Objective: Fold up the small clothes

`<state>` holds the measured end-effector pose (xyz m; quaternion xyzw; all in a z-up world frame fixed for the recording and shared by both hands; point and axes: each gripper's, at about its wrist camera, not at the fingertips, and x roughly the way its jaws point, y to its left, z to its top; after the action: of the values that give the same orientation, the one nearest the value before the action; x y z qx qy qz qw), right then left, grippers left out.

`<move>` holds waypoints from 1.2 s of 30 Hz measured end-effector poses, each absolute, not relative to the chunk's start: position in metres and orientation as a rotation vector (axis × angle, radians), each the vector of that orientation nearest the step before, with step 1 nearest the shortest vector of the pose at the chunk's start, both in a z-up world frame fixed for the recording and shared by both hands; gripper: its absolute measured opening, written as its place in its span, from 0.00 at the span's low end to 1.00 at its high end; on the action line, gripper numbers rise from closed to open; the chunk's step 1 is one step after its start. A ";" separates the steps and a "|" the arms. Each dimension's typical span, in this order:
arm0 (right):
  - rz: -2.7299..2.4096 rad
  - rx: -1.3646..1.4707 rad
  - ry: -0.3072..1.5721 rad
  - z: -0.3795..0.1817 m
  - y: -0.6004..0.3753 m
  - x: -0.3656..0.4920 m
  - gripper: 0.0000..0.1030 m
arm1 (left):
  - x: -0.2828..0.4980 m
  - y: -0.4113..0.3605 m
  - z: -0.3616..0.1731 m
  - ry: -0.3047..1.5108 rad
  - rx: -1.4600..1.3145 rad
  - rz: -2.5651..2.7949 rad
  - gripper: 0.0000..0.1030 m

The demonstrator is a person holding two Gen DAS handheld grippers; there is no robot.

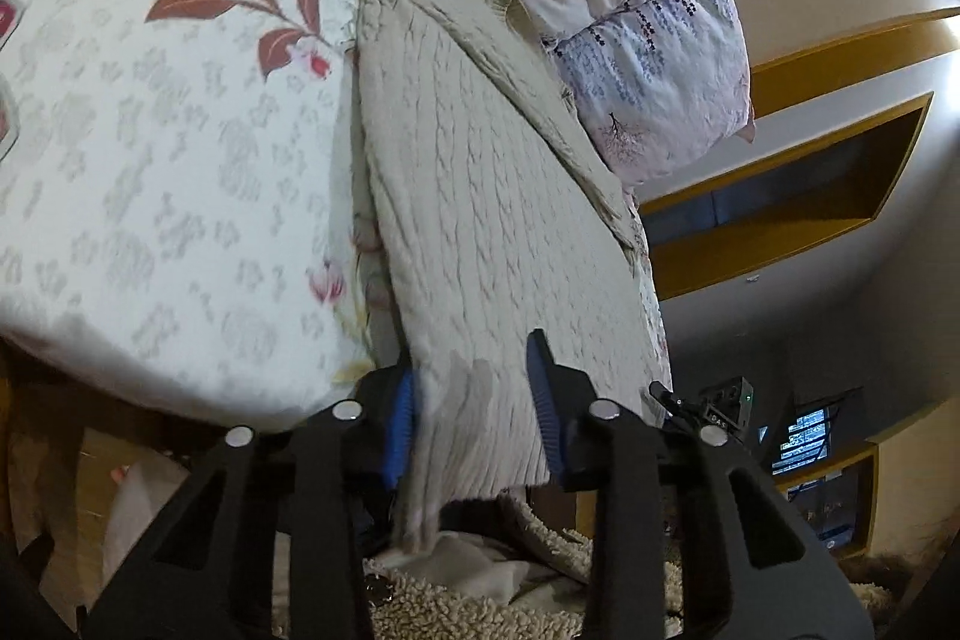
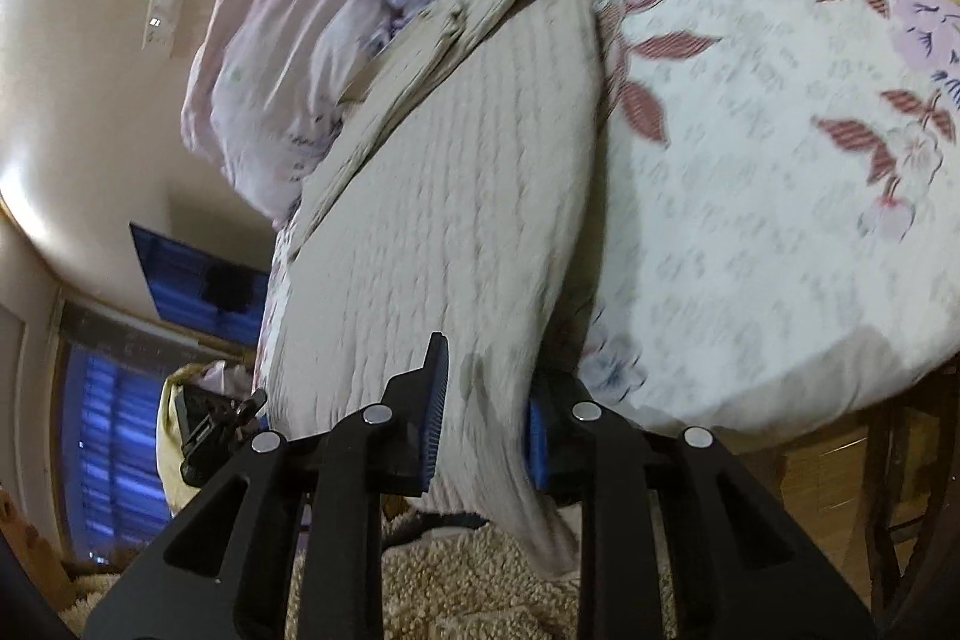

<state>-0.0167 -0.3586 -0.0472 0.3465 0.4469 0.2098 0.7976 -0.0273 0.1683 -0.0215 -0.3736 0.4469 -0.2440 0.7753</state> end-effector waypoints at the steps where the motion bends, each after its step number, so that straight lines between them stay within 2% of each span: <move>1: 0.458 0.737 0.963 -0.047 -0.356 -0.018 0.24 | -0.030 0.168 -0.022 0.970 -0.812 -0.529 0.31; 7: 0.502 0.672 0.993 -0.043 -0.340 -0.029 0.23 | -0.034 0.156 -0.016 1.004 -0.741 -0.554 0.28; 8: 0.502 0.651 0.990 -0.041 -0.337 -0.030 0.12 | -0.033 0.152 -0.015 1.009 -0.718 -0.552 0.19; 9: 0.502 0.638 0.977 -0.038 -0.335 -0.031 0.08 | -0.031 0.149 -0.014 1.011 -0.685 -0.545 0.09; 10: 0.500 0.633 0.955 -0.034 -0.334 -0.031 0.08 | -0.029 0.149 -0.012 1.005 -0.671 -0.539 0.07; 16: 0.448 0.559 0.708 0.015 -0.337 -0.031 0.07 | -0.016 0.156 0.018 0.888 -0.588 -0.480 0.06; 23: 0.324 0.407 0.524 0.053 -0.334 -0.023 0.07 | 0.018 0.173 0.058 0.764 -0.542 -0.404 0.06; 36: 0.219 0.277 0.399 0.106 -0.321 0.053 0.07 | 0.110 0.163 0.121 0.618 -0.435 -0.350 0.06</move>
<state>0.0534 -0.3209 0.1065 0.1369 0.1970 0.1081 0.9648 0.1105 0.1632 0.1206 -0.2114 0.2999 -0.1698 0.9146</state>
